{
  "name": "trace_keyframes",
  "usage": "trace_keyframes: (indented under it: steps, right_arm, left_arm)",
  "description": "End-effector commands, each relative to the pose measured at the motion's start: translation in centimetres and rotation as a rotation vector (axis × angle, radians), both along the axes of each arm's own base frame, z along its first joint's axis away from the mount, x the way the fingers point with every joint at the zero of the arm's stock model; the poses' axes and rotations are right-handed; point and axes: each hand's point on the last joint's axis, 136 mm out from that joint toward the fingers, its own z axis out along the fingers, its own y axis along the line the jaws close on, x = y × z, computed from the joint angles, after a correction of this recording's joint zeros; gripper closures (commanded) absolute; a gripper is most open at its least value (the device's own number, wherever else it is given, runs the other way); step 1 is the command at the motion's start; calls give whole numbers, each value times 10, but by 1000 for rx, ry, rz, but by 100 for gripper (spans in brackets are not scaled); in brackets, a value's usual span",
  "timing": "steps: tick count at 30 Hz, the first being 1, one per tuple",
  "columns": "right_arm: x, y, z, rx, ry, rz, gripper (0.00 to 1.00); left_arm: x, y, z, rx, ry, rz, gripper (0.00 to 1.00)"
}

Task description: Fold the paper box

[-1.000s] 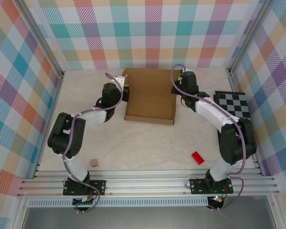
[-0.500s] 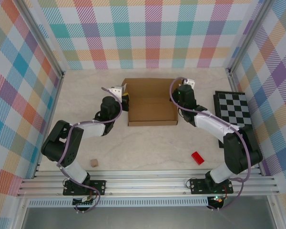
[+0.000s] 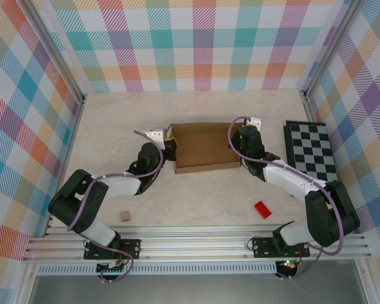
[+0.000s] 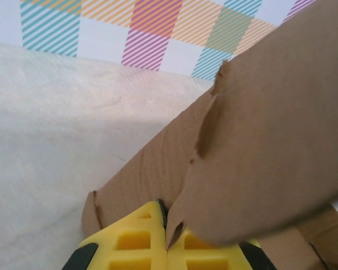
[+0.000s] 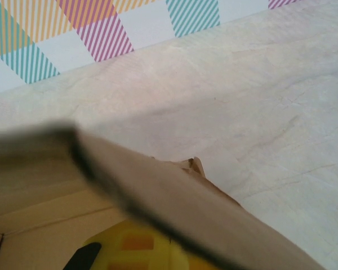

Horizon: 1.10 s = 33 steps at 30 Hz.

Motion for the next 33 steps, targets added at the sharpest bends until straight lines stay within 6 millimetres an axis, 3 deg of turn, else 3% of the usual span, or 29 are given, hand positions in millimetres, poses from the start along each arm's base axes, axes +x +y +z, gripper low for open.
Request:
trace_keyframes:
  steps: [1, 4, 12, 18, 20, 21, 25, 27, 30, 33]
  right_arm:
    - [-32, 19, -38, -47, 162, 123, 100]
    - [-33, 20, -39, -48, 164, 129, 100]
    - [-45, 12, -55, -72, 196, 127, 100]
    - [-61, -2, -74, -113, 239, 114, 100]
    - [-68, -8, -82, -131, 259, 103, 100]
    - [-70, -11, -85, -139, 269, 93, 100]
    - [-77, -19, -97, -160, 301, 67, 100]
    - [-78, -21, -101, -167, 311, 58, 100]
    - [-78, -25, -104, -188, 321, 44, 100]
    - [-77, -28, -104, -205, 321, 34, 100]
  left_arm:
    - [-12, -37, 20, -56, 76, -87, 100]
    - [-15, -42, 15, -14, 78, -104, 100]
    - [-46, -37, -63, 63, 192, -187, 100]
    - [-63, -26, -92, 126, 256, -209, 100]
    - [-65, -19, -94, 145, 273, -180, 100]
    - [-66, -14, -94, 158, 280, -160, 95]
    - [-72, 3, -82, 210, 319, -113, 52]
    - [-81, 7, -72, 199, 340, -120, 36]
    - [-102, 19, -57, 174, 391, -113, 31]
    - [-127, 39, -29, 155, 433, -88, 31]
